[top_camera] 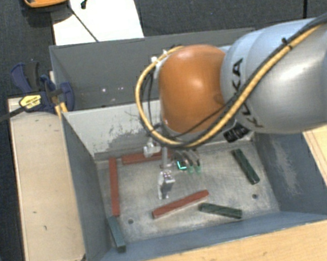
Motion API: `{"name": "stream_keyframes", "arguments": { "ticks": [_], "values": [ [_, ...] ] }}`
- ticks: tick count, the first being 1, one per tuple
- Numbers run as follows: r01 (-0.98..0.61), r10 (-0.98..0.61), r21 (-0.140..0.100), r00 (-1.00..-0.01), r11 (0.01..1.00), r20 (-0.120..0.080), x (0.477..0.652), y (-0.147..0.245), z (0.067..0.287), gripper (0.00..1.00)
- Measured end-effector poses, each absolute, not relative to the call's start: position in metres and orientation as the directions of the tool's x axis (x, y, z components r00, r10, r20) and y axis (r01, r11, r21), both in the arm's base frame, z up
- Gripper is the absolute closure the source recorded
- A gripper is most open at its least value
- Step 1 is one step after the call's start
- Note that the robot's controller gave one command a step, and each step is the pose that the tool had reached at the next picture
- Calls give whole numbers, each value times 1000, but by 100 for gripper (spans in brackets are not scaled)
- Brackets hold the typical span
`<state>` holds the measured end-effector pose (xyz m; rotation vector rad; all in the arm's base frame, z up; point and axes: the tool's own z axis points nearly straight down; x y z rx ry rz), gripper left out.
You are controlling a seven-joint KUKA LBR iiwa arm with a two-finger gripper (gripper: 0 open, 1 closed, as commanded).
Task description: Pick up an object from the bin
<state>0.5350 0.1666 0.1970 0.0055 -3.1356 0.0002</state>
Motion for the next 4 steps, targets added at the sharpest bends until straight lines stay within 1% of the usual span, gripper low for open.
{"name": "stream_keyframes", "arguments": {
  "ticks": [1, 2, 3, 4],
  "values": [
    [1, 1, 1, -1000, 1000, -2, 537, 166, 202, 0],
    [-20, -20, 3, -1000, 1000, -9, 534, 149, 154, 0],
    [-134, -134, 3, -991, 991, -15, 550, 100, 75, 100],
    [-130, -130, 2, -991, 992, -4, 547, 99, 72, 0]
  ]
}}
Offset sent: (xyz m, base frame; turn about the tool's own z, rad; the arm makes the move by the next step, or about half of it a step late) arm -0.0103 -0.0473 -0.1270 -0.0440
